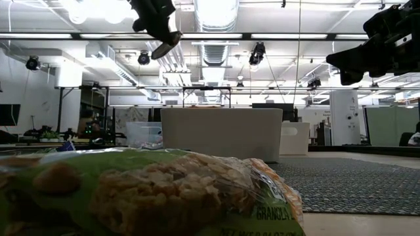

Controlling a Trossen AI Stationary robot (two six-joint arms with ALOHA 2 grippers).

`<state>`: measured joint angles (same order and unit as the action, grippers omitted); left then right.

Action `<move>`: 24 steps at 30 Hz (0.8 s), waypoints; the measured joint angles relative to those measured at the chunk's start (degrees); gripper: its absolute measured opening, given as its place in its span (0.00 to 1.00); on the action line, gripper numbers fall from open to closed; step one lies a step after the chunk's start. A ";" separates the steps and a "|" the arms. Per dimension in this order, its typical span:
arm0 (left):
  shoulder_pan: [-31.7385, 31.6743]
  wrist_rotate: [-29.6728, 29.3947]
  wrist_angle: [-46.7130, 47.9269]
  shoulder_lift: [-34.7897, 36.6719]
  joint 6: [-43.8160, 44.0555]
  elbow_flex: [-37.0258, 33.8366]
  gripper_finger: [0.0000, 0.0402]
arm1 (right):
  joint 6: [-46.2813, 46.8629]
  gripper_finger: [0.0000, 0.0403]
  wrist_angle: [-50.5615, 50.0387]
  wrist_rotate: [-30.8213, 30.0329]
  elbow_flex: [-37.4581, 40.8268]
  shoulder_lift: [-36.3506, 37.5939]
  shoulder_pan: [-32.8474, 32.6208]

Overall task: Pick and place Granola Bars by type
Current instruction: Put the red granola bar into the transparent bin

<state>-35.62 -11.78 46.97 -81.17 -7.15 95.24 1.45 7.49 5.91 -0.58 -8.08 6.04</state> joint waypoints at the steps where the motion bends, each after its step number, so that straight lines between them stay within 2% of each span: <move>1: -0.54 1.15 0.01 -0.26 0.99 0.00 0.10 | 0.00 0.02 0.00 0.00 0.00 -0.02 0.00; 9: -3.57 11.14 -0.31 -2.14 14.82 -0.11 0.10 | 0.00 0.02 0.00 0.00 0.01 0.00 0.00; 14: -4.03 13.02 -0.20 -2.65 21.54 -1.56 0.10 | 0.00 0.02 0.00 0.00 0.00 0.00 -0.01; 24: -5.23 13.07 -0.48 -3.39 34.53 -7.93 0.10 | 0.00 0.02 0.00 0.00 0.00 0.00 0.00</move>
<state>-40.85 1.30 46.49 -84.56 27.37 87.31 1.45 7.49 5.91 -0.58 -8.08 6.04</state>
